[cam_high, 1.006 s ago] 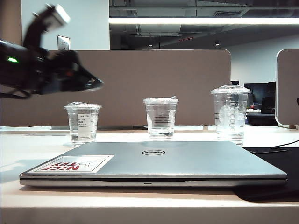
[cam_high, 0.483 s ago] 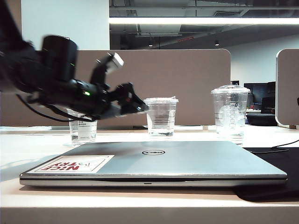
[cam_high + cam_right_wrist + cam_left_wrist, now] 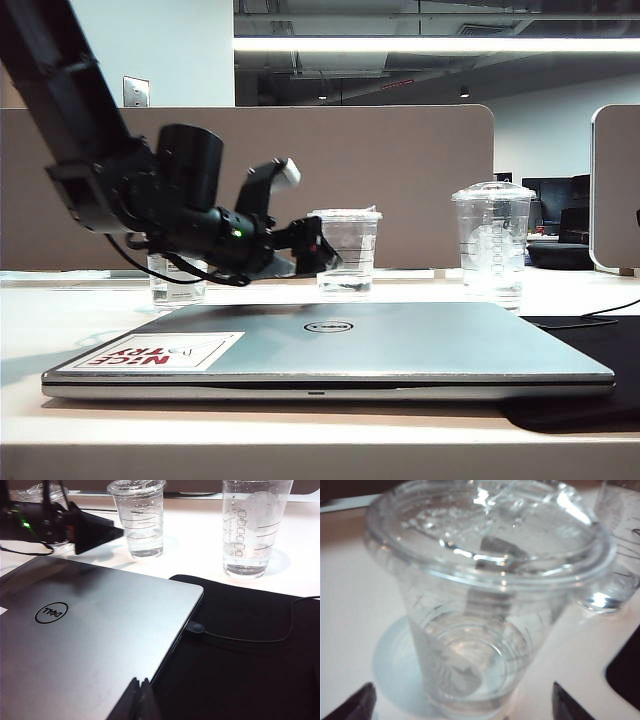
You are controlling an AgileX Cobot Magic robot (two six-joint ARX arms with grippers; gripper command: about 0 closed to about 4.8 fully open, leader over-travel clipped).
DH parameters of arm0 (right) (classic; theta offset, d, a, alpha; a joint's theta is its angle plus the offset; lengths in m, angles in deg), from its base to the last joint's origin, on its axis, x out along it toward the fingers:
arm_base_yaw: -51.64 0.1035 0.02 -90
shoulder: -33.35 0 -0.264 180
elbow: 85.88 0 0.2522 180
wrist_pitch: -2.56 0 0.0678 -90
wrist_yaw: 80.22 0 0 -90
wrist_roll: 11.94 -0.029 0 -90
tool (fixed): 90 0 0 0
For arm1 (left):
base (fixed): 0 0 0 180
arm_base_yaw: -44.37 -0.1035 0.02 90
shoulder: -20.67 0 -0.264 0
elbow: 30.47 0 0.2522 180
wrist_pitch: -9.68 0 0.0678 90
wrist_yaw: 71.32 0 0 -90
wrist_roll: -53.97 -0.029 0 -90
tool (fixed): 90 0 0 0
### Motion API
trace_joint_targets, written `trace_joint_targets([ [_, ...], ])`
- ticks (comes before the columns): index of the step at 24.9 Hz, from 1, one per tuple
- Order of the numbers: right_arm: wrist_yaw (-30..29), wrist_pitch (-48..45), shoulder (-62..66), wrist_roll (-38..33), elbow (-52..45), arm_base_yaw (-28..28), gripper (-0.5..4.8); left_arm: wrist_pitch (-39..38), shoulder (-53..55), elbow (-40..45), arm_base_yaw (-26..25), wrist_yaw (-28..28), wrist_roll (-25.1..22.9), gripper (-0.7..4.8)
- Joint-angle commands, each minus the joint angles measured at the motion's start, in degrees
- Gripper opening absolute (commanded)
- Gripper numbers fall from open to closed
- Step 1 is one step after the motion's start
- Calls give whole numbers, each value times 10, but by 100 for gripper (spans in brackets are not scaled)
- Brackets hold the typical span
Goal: Pick up the coffee cup on the middle and place it on the left side of the laptop.
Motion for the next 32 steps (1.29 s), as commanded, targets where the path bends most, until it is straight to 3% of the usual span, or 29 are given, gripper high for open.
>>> trace_joint_targets([
  [1, 0, -10, 1, 0, -2, 0, -5, -23, 20, -35, 1, 28, 3, 479],
  [13, 0, -10, 1, 0, -2, 1, -5, -40, 78, -118, 3, 34, 3, 479],
  [32, 0, -10, 1, 0, -2, 1, -5, -44, 96, -166, 7, 38, 3, 479],
])
